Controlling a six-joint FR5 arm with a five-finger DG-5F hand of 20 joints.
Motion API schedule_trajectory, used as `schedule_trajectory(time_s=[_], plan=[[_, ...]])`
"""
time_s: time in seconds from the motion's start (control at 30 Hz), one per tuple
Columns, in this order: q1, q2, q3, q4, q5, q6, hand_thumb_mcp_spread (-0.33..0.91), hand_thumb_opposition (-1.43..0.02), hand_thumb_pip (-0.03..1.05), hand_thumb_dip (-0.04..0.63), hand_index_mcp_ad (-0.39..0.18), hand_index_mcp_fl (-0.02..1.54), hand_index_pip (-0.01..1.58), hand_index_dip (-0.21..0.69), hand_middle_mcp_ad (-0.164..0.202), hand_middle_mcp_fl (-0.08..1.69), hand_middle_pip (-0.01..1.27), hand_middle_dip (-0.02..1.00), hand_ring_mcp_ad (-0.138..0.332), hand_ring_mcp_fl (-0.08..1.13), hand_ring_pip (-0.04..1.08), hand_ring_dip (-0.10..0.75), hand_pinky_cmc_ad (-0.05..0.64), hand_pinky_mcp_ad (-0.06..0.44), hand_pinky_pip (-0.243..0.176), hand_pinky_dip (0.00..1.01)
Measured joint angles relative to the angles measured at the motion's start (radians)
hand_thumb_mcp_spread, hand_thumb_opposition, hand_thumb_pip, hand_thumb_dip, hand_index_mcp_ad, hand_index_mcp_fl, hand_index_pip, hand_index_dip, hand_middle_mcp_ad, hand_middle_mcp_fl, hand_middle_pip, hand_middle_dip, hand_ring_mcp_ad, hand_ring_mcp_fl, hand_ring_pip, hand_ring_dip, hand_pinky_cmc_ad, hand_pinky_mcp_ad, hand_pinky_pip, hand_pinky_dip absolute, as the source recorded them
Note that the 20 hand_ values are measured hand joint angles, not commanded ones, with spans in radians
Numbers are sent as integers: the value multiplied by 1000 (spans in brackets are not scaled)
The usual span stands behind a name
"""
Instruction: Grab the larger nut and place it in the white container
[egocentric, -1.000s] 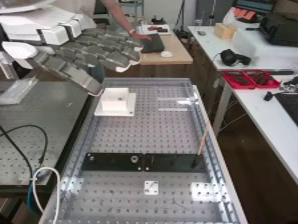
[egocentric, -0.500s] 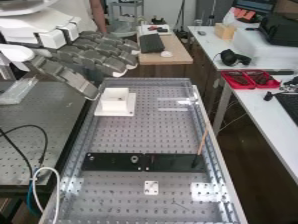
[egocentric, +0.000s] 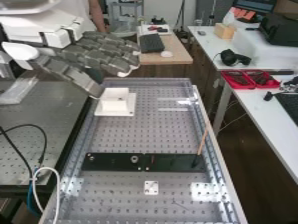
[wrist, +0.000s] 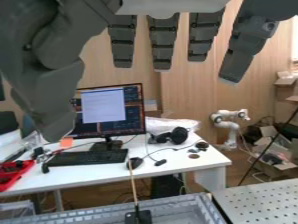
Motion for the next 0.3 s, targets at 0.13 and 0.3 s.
schedule_trajectory(time_s=[0.13, 0.3], plan=[[-3, 0, -1, 6, -9, 3, 180, -761, 672, 188, -138, 37, 278, 31, 77, 35, 129, 234, 176, 0, 70, 112, 365, 311, -105, 576], [-4, 7, -8, 15, -9, 4, 180, -761, 672, 188, -138, 42, 276, 31, 77, 37, 129, 234, 175, 0, 70, 112, 365, 314, -105, 576]])
